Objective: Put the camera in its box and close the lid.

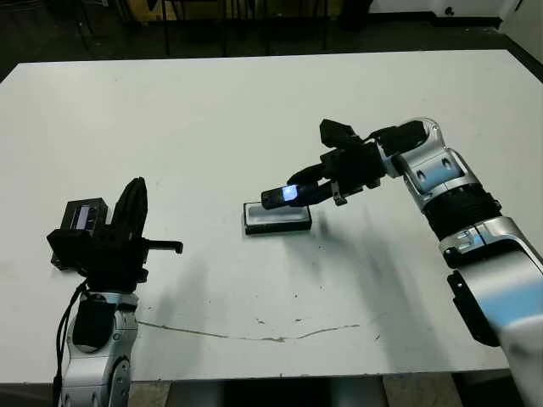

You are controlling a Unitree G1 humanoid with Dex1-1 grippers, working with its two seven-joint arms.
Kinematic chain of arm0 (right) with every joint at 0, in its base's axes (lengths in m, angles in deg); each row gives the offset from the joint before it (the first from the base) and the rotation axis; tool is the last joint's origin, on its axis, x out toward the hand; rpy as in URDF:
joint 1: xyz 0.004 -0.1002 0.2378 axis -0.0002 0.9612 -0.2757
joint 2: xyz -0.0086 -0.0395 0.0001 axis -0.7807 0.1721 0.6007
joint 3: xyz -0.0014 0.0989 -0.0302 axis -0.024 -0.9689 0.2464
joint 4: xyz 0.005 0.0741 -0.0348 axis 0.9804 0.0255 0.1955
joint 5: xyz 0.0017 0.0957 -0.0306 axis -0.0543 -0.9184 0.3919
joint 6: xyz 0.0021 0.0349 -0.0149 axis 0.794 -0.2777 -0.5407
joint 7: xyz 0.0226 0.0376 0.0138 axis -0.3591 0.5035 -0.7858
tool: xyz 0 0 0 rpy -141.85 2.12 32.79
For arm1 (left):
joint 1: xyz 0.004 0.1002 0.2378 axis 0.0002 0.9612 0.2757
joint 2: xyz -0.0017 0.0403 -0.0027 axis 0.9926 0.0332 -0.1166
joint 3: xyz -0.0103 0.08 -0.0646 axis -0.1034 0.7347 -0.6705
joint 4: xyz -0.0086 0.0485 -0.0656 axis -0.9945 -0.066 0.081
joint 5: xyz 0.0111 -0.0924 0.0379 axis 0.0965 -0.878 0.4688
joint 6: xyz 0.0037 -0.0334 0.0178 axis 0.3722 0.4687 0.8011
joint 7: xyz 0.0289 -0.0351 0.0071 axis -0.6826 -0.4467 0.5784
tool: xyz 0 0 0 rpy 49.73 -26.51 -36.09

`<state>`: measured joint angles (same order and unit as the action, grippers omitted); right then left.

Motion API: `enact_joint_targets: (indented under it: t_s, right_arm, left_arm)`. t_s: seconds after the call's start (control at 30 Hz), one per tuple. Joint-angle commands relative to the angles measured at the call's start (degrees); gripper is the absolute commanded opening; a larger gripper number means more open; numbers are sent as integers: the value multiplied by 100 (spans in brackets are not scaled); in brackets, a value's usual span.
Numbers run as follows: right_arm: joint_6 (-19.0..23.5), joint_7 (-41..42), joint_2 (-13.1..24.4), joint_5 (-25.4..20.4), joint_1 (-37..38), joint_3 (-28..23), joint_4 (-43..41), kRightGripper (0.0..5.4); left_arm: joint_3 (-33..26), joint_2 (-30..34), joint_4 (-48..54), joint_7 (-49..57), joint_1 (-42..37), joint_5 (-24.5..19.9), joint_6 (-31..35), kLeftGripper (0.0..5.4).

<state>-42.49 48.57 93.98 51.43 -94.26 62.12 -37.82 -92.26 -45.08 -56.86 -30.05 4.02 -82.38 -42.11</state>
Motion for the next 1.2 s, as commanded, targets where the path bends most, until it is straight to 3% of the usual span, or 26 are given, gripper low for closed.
enact_joint_targets:
  t_s: [0.03,0.87,1.0,1.2]
  right_arm:
    - [139,-28,-1,146,102,129,-46,83]
    - [107,-59,-59,286,289,363,-311,83]
    - [-23,-109,-166,302,270,395,-216,83]
    - [105,-162,-431,358,174,485,-47,83]
  left_arm:
    - [-16,10,-52,10,65,-11,66,0]
    - [-8,1,-52,13,83,-23,66,0]
    - [0,-7,-81,-2,80,-27,30,0]
    - [26,-34,-51,39,91,-6,57,0]
